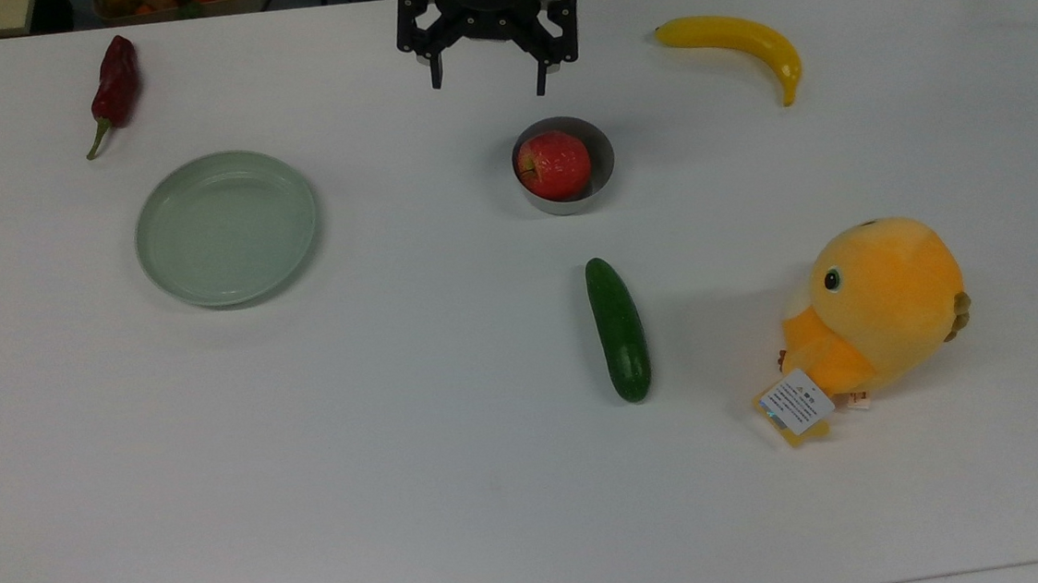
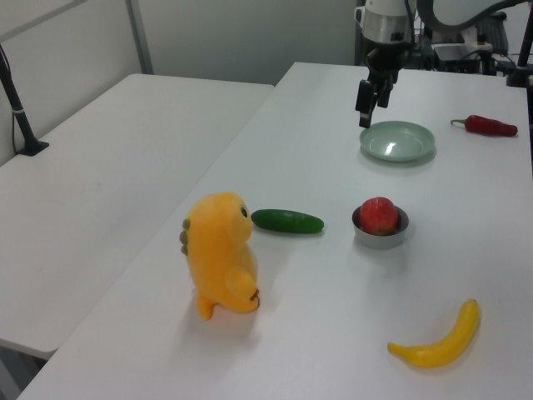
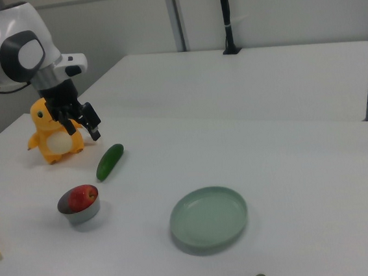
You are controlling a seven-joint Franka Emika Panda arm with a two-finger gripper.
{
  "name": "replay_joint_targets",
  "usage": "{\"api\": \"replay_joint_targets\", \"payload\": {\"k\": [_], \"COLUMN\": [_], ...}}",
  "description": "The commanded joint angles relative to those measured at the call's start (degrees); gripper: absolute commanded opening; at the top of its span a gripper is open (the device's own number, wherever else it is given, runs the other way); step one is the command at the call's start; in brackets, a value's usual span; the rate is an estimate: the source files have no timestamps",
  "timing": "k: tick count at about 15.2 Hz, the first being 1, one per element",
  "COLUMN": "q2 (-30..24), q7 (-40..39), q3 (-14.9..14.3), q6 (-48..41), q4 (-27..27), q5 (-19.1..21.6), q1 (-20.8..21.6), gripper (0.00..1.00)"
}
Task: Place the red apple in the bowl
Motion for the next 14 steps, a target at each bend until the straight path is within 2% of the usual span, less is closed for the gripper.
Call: {"api": "replay_joint_targets", "payload": {"k": [1, 3, 14], "q2": [0.0, 0.1, 0.4], "q7": [-3.1, -4.0, -5.8], "q3": [-3.0, -4.3, -4.7], "q6": [-1.2, -0.9, -0.7], "q4": [0.7, 0.7, 0.7], "q5": [4.4, 5.4, 5.0], "q1": [0.6, 0.3, -0.9], "gripper": [1.0, 1.0, 1.0]}}
